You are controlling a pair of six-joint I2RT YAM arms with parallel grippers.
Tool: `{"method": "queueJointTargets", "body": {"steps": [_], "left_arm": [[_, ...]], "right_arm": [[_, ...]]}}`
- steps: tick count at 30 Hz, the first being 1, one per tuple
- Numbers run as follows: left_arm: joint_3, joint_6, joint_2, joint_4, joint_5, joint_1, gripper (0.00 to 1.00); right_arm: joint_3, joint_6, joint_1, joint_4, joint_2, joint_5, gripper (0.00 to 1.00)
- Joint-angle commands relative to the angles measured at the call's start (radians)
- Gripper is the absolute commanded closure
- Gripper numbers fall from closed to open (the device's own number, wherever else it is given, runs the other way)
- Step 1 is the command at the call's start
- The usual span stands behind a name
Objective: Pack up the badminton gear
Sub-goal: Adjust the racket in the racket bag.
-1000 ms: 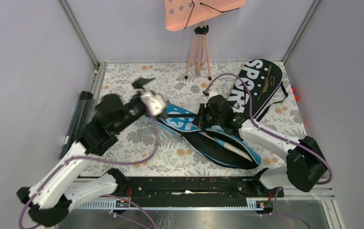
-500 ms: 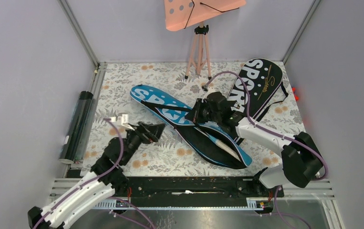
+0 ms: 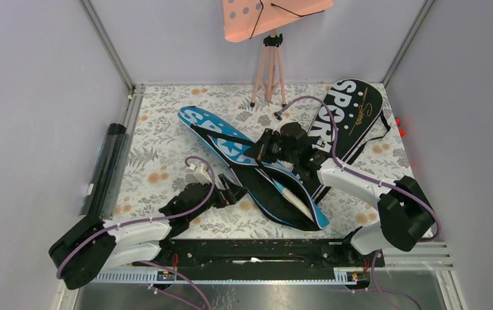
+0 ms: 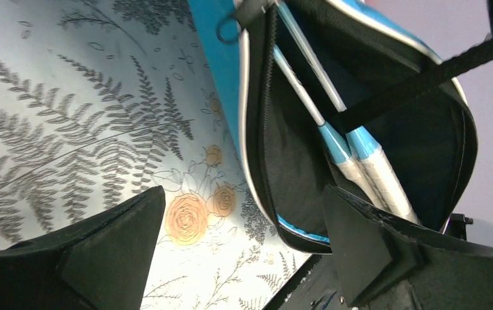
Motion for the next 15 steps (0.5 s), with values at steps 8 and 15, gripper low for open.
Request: {"method": "queueJointTargets", "body": {"steps": [8, 15], "left_arm": [[0.025, -0.110, 0.264, 0.448, -0.095, -0.021, 0.01], [0.047, -0.200, 0.458, 0.633, -0.071, -0.021, 0.06]], "right_arm": [[-0.065, 0.239, 0.013, 0.347, -0.052, -0.060, 1.00], [-0.142, 0.293, 0.046, 0.442, -0.087, -0.033, 1.00]]}}
